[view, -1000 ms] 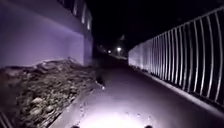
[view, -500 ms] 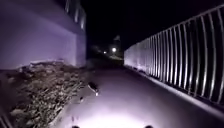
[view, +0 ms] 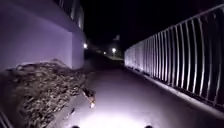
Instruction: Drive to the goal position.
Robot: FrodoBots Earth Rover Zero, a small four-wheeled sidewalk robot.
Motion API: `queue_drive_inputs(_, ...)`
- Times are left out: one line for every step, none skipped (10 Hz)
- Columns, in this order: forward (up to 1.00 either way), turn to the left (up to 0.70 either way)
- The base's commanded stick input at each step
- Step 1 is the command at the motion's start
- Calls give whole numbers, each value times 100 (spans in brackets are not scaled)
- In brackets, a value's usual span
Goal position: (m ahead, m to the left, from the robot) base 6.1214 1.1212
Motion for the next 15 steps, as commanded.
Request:
queue_drive_inputs(70, 0)
queue_drive_inputs(70, 0)
queue_drive_inputs(70, 0)
queue_drive_inputs(70, 0)
queue_drive_inputs(70, 0)
queue_drive_inputs(70, 0)
queue_drive_inputs(70, 0)
queue_drive_inputs(70, 0)
queue_drive_inputs(70, 0)
queue_drive_inputs(70, 0)
queue_drive_inputs(70, 0)
queue_drive_inputs(70, 0)
queue_drive_inputs(70, 0)
queue_drive_inputs(70, 0)
queue_drive_inputs(70, 0)
